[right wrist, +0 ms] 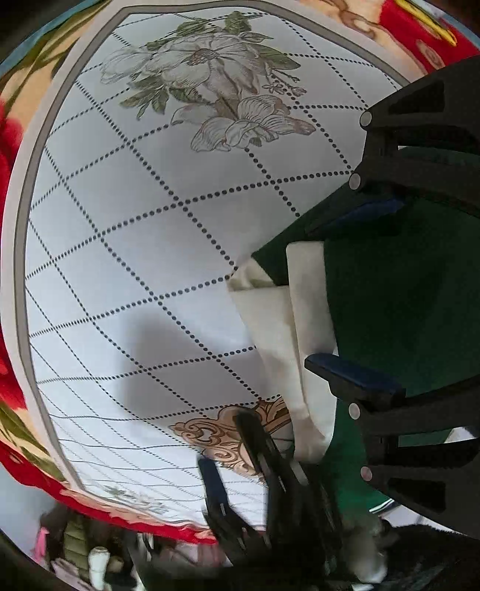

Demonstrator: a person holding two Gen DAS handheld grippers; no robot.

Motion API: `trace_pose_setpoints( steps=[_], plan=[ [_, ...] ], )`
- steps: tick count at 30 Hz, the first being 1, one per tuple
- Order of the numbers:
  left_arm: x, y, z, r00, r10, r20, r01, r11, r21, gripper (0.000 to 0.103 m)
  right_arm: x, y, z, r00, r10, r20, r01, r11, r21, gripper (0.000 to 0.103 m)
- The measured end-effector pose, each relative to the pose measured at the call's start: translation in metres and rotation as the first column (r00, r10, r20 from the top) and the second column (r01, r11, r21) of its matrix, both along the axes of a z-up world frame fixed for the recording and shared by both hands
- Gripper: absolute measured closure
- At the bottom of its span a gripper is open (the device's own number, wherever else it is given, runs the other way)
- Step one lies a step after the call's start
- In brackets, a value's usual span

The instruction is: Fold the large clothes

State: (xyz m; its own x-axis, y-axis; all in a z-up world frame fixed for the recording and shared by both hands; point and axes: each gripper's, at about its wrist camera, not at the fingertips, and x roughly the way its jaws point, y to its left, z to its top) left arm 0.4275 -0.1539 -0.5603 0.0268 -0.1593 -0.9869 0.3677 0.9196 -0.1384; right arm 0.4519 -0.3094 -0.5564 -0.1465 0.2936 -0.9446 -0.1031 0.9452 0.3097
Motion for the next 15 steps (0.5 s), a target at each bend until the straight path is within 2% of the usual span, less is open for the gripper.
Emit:
trace_pose_setpoints(
  steps=[2,4,6,7,11,12,13,14,15],
  plan=[
    [-0.001,-0.012,-0.004,0.997,-0.075,-0.037,0.073,0.996,-0.041,0.043,-0.002,-0.012,0.001,0.999,-0.029,-0.013,0.029,0.999,0.014,0.037],
    [-0.003,-0.016,-0.003,0.991,-0.102,-0.086,0.091,0.988,-0.121,0.042,-0.004,-0.022,-0.001,0.997,-0.066,-0.033,0.067,0.997,0.039,0.037],
    [-0.006,-0.018,-0.005,0.987,-0.118,-0.108,0.099,0.981,-0.165,0.040,-0.005,-0.035,-0.003,0.994,-0.098,-0.051,0.101,0.992,0.072,0.037],
    [-0.008,-0.021,-0.012,0.982,-0.128,-0.137,0.104,0.980,-0.168,0.040,-0.007,-0.039,-0.005,0.992,-0.109,-0.061,0.113,0.990,0.084,0.037],
    [-0.008,-0.027,-0.019,0.983,-0.133,-0.126,0.113,0.981,-0.157,0.041,-0.013,-0.047,-0.017,0.987,-0.126,-0.104,0.139,0.981,0.134,0.037],
    [-0.006,-0.030,-0.019,0.984,-0.134,-0.120,0.114,0.981,-0.159,0.042,-0.014,-0.049,-0.018,0.987,-0.124,-0.104,0.138,0.981,0.139,0.050],
    [-0.006,-0.033,-0.020,0.983,-0.142,-0.116,0.124,0.981,-0.152,0.042,-0.016,-0.048,-0.017,0.989,-0.115,-0.098,0.130,0.979,0.159,0.067],
    [-0.004,-0.035,-0.021,0.982,-0.150,-0.114,0.133,0.980,-0.146,0.042,-0.018,-0.045,-0.016,0.990,-0.111,-0.084,0.125,0.976,0.178,0.094],
    [-0.004,-0.037,-0.021,0.982,-0.151,-0.112,0.134,0.980,-0.148,0.042,-0.018,-0.044,-0.013,0.992,-0.110,-0.059,0.119,0.978,0.174,0.095]
  ],
)
